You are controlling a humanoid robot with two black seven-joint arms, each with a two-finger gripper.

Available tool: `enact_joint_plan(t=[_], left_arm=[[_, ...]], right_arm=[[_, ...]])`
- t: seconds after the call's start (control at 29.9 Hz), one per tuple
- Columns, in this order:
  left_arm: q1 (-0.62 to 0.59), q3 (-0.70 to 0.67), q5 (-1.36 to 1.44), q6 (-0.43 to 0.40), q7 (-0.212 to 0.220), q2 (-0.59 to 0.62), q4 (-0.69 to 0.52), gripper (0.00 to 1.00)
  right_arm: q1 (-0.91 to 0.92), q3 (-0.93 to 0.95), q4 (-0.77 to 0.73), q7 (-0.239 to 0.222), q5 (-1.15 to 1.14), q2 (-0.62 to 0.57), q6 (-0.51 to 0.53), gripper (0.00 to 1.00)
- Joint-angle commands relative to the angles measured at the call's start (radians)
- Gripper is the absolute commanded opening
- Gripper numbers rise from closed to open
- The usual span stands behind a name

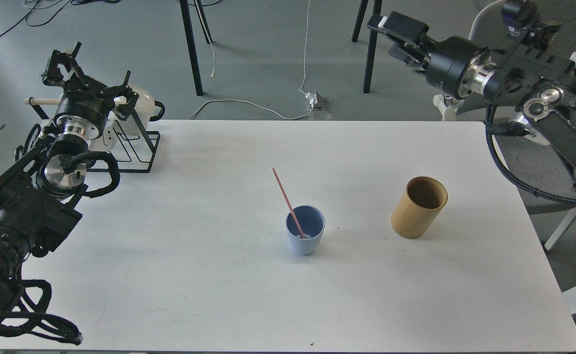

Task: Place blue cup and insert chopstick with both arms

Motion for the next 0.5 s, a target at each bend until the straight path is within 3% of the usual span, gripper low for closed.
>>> enact_joint_plan(t=[0.0,0.2,0.47], left_arm=[[-0.001,0.003,0.0,0.0,0.0,-0.004,-0.002,0.99],[-0.001,0.003,0.002,0.0,-0.002,-0.006,-0.005,0.99],[-0.002,0.002,0.002,0.0,-0.003,-0.006,-0.005,0.99]], right_arm=[[0.0,0.038,-0.097,0.003,0.227,-0.032,-0.002,1.0],[-0.011,0.093,-0.234,0.04,0.606,-0.066,-0.005,1.0],[-0.057,0.127,-0.358,0.043,1.13,-0.051,-0.007,1.0]])
